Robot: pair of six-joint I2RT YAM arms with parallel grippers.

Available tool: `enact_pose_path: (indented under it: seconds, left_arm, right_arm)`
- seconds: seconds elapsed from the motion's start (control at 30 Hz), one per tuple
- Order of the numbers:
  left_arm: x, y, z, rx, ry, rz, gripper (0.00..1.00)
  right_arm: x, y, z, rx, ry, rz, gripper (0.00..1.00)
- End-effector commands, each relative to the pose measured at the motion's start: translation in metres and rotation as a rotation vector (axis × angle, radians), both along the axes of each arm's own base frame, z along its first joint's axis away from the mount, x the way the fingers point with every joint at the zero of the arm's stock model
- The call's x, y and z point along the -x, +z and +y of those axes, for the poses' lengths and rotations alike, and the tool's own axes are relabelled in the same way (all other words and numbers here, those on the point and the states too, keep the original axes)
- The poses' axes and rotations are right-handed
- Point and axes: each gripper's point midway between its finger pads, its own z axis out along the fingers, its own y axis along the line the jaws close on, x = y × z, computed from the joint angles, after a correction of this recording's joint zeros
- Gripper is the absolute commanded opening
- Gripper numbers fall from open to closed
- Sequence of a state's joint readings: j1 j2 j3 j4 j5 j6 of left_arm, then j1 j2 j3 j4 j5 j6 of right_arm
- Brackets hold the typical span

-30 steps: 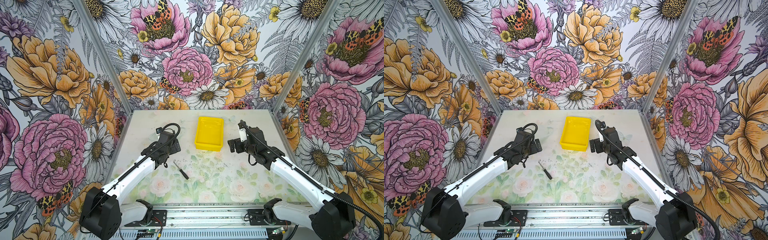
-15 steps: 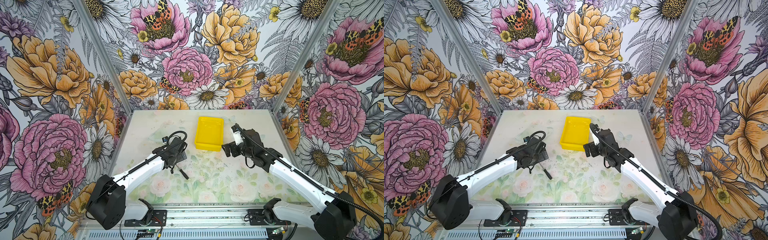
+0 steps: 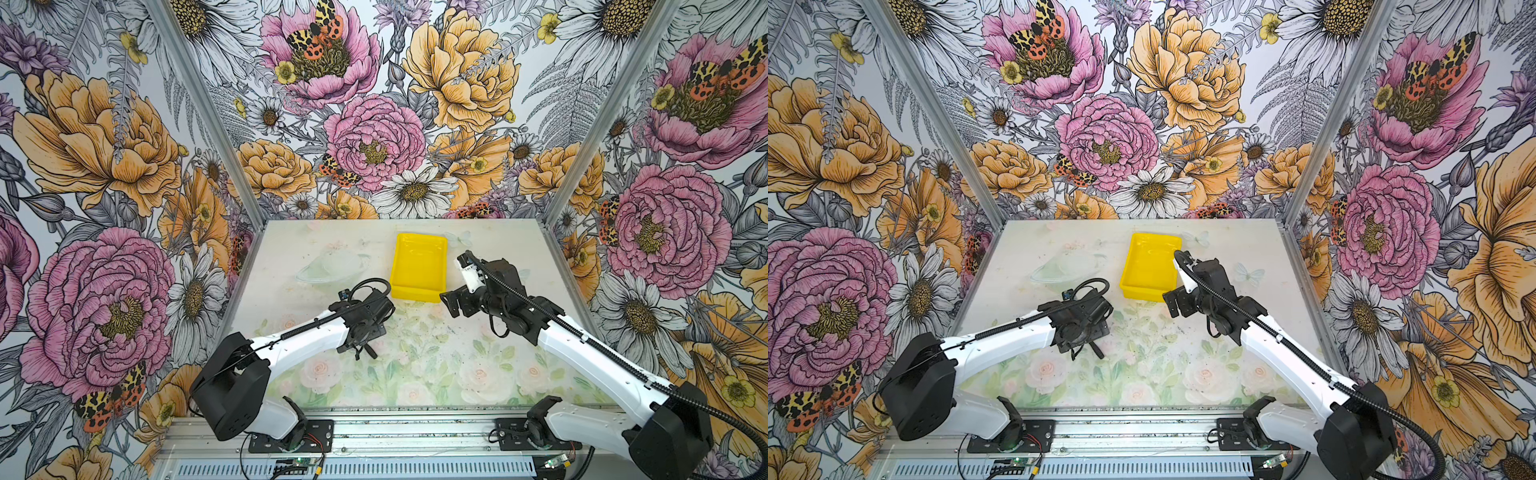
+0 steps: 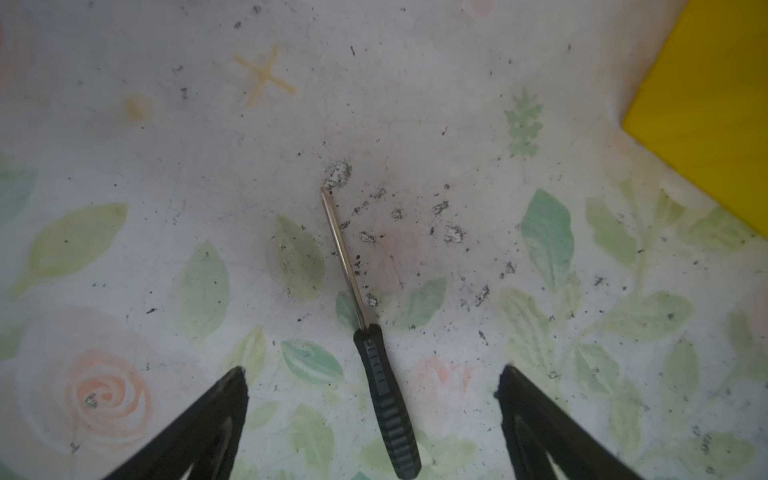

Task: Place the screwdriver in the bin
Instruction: 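Lower the left gripper over the screwdriver handle and close on it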

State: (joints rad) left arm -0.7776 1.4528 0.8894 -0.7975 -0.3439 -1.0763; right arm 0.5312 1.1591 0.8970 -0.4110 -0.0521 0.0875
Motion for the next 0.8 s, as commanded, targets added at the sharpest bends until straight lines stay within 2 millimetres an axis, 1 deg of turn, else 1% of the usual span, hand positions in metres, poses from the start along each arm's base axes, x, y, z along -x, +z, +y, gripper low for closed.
enact_pose_path:
  seconds: [0.0,0.2,0.33,0.5,0.6,0.77]
  left_arm:
    - [0.003,-0.004,-0.007,0.016,0.044,0.016,0.91]
    - [0.010,-0.016,-0.014,0.012,0.049,0.054,0.83]
    - [0.014,-0.025,-0.014,0.001,0.053,0.080,0.76]
    - [0.016,-0.032,-0.012,-0.016,0.057,0.094,0.71]
    - [0.018,-0.036,-0.012,-0.026,0.060,0.105,0.69]
    - [0.018,-0.040,-0.016,-0.038,0.043,0.113,0.63]
  right_arm:
    - [0.005,0.008,0.004,-0.004,0.038,-0.029,0.99]
    - [0.005,0.002,0.003,-0.003,0.033,-0.015,0.99]
    - [0.006,0.003,0.003,-0.008,0.030,-0.014,0.99]
    - [0.007,0.001,0.000,-0.001,0.022,-0.016,0.99]
    - [0.007,0.001,0.000,-0.003,0.022,-0.014,0.99]
    - [0.008,0.003,0.000,-0.009,0.019,-0.019,0.99]
